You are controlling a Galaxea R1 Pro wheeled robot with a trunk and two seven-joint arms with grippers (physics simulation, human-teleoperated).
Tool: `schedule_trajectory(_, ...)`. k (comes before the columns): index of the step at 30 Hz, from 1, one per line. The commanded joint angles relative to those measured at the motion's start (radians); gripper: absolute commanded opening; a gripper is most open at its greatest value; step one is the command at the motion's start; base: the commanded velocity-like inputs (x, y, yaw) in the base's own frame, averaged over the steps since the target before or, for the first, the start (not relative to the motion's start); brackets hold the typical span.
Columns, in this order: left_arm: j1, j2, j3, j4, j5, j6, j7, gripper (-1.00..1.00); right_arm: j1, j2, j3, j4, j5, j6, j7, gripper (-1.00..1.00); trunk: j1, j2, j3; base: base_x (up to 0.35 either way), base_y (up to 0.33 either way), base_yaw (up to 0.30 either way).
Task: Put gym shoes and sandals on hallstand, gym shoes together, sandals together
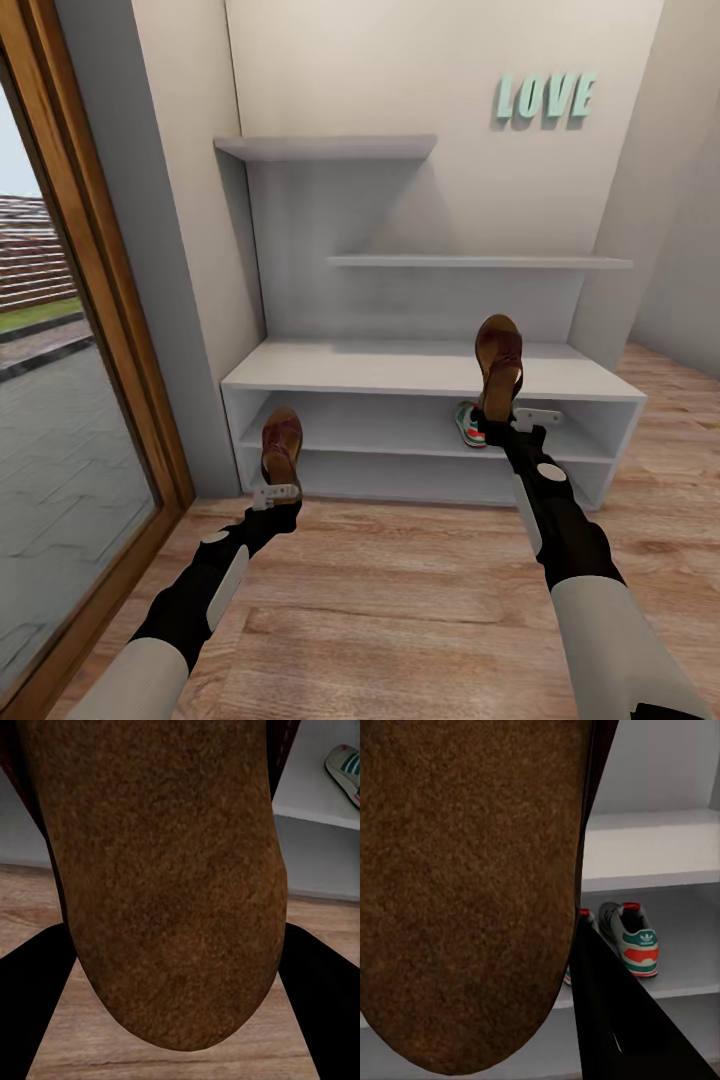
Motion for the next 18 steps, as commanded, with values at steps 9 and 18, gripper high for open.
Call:
schedule_trajectory(9, -0.044, 0.001, 0.002, 0.127, -0.031, 0.229, 0.203, -1.00, 0.000, -0.009, -0.098, -0.214, -0.010, 0.298, 0.006, -1.00, 0.000, 0.000, -0.001, 0.000, 0.000, 0.000)
schedule_trajectory(18, -0.058, -0.040, -0.078, 0.136, -0.038, 0.245, 0.246, -1.00, 0.000, -0.114, -0.720, -0.271, -0.051, 0.592, 0.008, -1.00, 0.000, 0.000, -0.001, 0.000, 0.000, 0.000)
